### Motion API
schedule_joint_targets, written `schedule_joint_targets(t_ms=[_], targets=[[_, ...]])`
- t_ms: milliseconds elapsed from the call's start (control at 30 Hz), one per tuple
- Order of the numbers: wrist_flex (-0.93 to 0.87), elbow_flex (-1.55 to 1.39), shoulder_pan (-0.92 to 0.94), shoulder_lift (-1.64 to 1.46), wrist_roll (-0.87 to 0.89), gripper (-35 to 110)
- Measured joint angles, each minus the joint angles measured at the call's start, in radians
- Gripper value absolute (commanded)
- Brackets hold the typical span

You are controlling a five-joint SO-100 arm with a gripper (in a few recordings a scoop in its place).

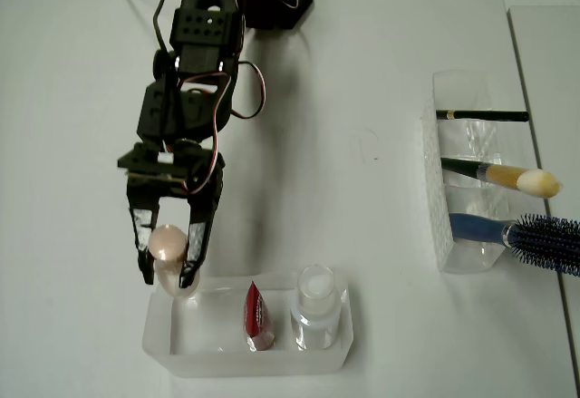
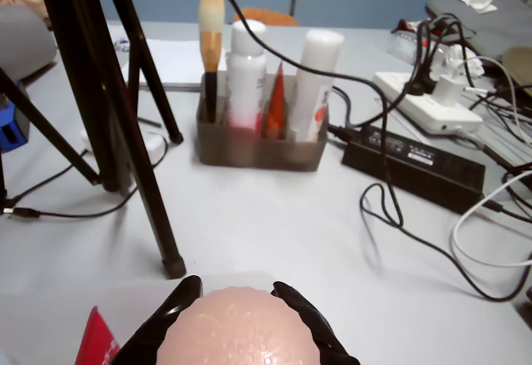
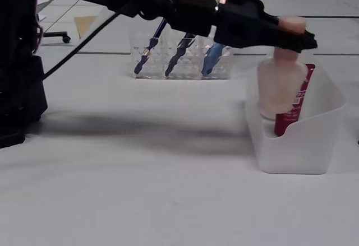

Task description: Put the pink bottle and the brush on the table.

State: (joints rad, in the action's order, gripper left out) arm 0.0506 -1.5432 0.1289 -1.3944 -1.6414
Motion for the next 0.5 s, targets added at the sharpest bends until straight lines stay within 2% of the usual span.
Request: schedule_joint_targets(t_ms=[500], targets=[[-0.107, -0.296, 0.000, -0.373, 0.017, 0]])
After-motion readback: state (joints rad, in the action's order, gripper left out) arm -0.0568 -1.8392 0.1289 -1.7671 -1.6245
